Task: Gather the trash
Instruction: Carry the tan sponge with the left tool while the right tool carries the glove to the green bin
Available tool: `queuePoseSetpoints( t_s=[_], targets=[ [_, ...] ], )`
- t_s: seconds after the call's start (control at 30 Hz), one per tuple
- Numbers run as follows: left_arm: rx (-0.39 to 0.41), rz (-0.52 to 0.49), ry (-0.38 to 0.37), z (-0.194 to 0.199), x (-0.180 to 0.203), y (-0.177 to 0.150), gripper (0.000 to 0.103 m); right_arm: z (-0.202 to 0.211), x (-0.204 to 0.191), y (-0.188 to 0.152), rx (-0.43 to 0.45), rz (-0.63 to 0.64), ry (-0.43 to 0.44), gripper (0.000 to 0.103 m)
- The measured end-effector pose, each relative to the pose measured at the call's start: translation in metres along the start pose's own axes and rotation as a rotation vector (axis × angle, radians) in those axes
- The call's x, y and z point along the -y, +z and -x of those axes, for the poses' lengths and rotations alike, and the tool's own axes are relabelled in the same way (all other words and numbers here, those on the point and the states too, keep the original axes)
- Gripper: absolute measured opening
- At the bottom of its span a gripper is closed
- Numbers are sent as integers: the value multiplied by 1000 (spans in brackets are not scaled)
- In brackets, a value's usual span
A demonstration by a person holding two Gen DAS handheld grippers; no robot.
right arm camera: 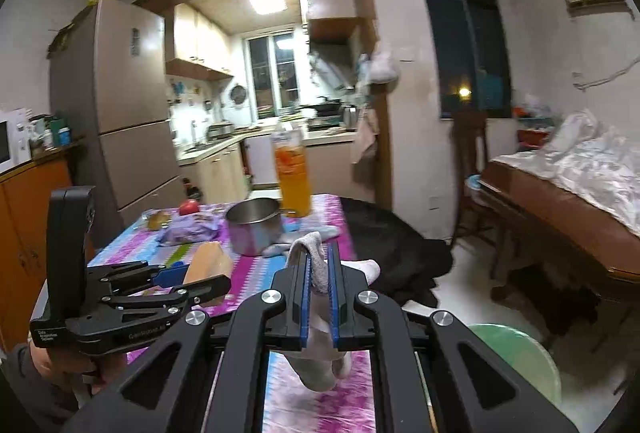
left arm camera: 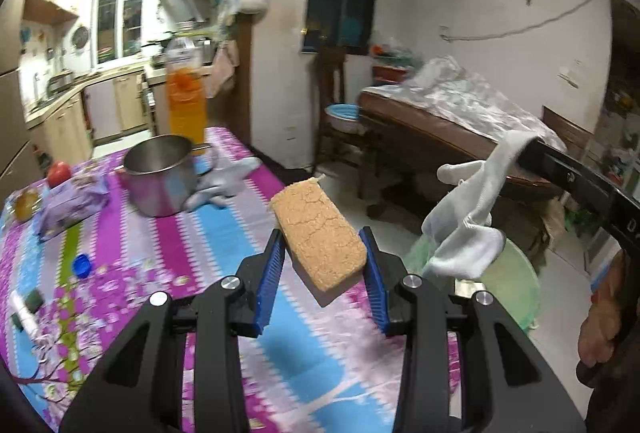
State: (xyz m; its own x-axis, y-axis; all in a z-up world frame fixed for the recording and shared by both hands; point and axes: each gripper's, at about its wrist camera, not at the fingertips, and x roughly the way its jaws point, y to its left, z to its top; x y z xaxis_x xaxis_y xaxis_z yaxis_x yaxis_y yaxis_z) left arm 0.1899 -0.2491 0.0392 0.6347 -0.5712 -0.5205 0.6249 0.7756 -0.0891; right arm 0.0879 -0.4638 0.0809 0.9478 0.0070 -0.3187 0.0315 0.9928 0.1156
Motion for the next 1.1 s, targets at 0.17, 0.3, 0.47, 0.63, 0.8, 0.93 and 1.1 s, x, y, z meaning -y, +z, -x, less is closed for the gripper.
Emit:
queuePoseSetpoints(
  t_s=[0.17,0.3,0.47,0.63,0.8,0.93,1.1],
  targets=[
    [-16,-35,-79,-19,37,4,37,27,38,0,-4,-10,-78,8],
    [-43,-75,-139,-38,71,5,36,45,73,-1,-12,-32,-146,8],
    [-76,-121,-207,-59,107,6,36,61,108,-5,-29,-56,-208,8],
    [-137,-145,-264,-85,134,3,36,64,143,-16,-75,-87,-269,8],
    [-188,-159,-272,-110,150,-5,36,48,167,-31,-140,-122,-312,8],
    [-231,-173,-270,-127,160,-13,36,31,182,-48,-201,-149,-328,8],
    [-276,-178,-264,-142,162,-23,36,13,194,-66,-270,-175,-328,8]
  ],
)
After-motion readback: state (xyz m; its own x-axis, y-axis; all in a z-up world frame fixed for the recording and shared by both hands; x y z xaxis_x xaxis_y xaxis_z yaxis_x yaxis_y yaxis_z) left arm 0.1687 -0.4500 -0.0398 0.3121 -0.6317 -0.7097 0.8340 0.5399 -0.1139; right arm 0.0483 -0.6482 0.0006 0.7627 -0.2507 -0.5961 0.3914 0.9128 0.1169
